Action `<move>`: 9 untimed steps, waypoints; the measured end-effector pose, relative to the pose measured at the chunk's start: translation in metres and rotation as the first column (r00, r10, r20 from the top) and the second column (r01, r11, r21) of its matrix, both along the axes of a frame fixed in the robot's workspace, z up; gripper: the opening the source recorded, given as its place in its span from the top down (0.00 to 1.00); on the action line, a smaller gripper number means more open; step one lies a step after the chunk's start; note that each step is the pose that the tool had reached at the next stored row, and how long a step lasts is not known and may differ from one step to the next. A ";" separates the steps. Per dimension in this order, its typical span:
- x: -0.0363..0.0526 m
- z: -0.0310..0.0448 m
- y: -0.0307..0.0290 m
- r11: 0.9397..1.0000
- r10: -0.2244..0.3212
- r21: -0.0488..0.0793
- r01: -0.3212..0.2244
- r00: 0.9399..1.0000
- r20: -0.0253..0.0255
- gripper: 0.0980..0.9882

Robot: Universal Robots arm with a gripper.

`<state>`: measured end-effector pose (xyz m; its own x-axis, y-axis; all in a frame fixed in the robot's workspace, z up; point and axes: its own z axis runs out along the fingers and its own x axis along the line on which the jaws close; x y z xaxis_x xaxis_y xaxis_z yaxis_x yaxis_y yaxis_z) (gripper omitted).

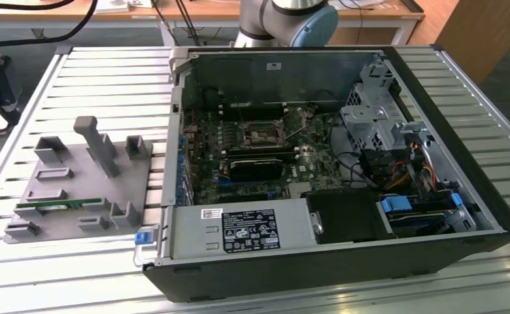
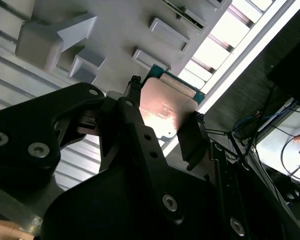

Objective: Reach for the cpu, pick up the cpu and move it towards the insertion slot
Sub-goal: 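Pick up the cpu and move it towards the insertion slot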

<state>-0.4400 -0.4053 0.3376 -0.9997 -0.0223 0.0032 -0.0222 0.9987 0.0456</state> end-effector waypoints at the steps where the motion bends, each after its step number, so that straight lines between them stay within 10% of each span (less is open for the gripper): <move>1: 0.0000 0.0011 0.0000 1.000 0.000 0.000 0.000 1.000 0.000 0.50; 9: 0.0000 0.0089 0.0002 1.000 0.000 0.000 0.000 1.000 0.000 0.50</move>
